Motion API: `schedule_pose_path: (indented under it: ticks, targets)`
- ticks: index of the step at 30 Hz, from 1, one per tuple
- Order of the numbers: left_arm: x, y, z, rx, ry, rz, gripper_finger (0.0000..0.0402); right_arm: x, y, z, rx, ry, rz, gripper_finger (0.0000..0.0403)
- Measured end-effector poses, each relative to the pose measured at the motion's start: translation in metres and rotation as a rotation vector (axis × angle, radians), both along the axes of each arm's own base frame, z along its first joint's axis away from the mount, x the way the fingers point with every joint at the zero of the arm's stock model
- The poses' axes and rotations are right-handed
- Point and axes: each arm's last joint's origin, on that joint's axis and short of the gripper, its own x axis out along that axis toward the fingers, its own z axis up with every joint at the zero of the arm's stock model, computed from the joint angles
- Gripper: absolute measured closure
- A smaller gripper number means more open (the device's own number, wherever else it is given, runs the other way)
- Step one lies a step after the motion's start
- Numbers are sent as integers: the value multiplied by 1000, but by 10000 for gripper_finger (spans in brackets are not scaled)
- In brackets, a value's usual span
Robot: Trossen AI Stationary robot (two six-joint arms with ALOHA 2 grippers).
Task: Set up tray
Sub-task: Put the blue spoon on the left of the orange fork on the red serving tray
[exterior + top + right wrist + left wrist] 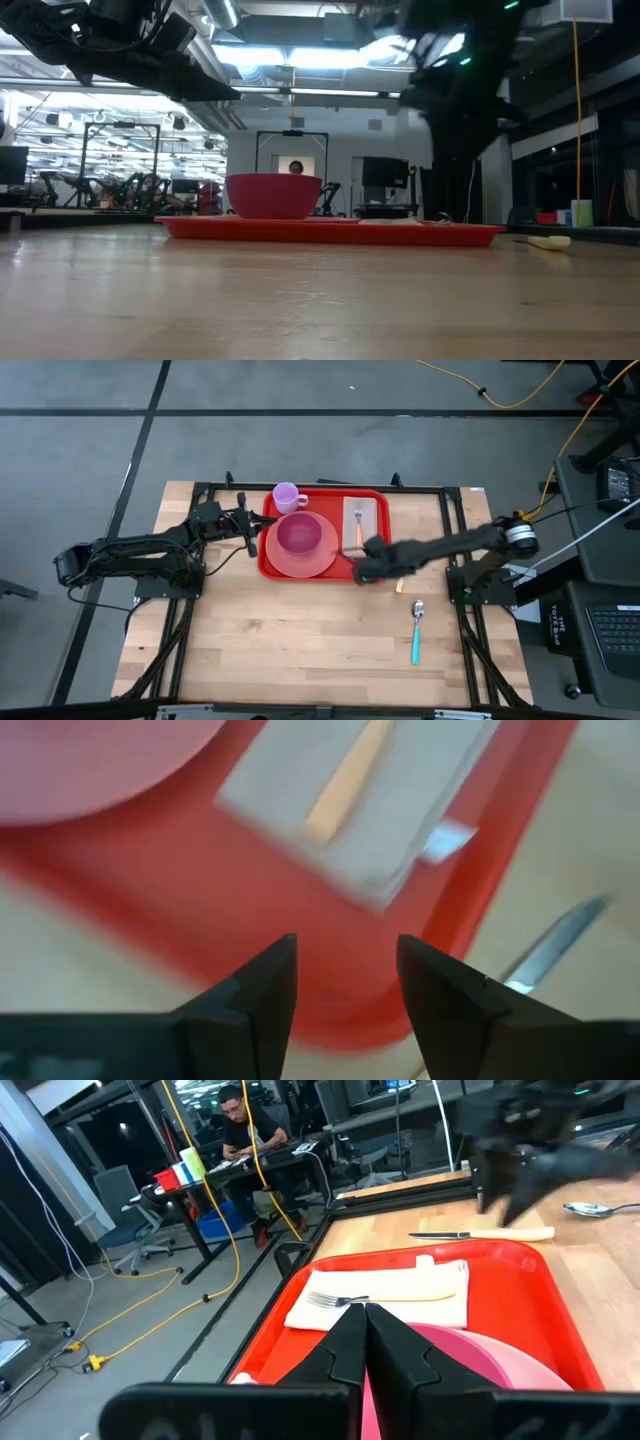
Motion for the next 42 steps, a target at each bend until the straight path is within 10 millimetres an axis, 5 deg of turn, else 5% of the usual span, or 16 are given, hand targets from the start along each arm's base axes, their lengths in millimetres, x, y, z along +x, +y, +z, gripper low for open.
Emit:
schedule_pose_path:
  ticks: [6, 18, 32, 42]
  targets:
    - [0, 0, 0, 1, -1, 0, 394, -22, 39, 6, 69, -136, 0, 227]
    - [0, 0, 2, 69, 5, -7, 393, -27, 85, 20, 296, -192, -14, 227]
    - [0, 0, 3, 37, -17, -3, 396, -61, 161, 33, 376, -84, -179, 277]
    - [0, 0, 1, -95, -42, 6, 398, -87, 203, 24, 347, -15, -239, 294]
